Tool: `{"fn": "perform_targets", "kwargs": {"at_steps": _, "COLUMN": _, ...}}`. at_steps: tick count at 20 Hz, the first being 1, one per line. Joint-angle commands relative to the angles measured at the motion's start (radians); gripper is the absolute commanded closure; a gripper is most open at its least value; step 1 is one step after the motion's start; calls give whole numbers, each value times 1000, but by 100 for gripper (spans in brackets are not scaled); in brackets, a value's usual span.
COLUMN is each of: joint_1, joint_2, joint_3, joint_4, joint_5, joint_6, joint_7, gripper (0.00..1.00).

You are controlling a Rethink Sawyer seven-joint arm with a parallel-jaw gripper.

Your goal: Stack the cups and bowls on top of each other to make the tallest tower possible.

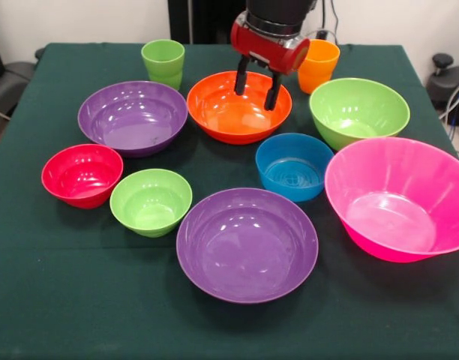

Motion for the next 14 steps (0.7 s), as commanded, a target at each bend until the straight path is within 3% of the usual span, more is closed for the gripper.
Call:
{"fn": "perform_targets", "kwargs": {"at_steps": 1, "joint_1": -32, "joint_2": 16, "joint_3": 177, "joint_4": -101, "joint_5": -117, "joint_6": 151, "joint_7": -106, "gripper": 0}}
{"fn": "perform_targets", "kwargs": {"at_steps": 9, "joint_1": -14, "joint_2": 1, "joint_3": 196, "joint_4": -151, "joint_5": -169, "joint_6": 216, "joint_7": -106, "gripper": 0}}
{"fn": "perform_targets", "kwargs": {"at_steps": 14, "joint_1": -21, "joint_2": -16, "joint_3": 216, "joint_4": -148, "joint_5": -165, "joint_6": 226, "joint_7": -68, "gripper": 0}}
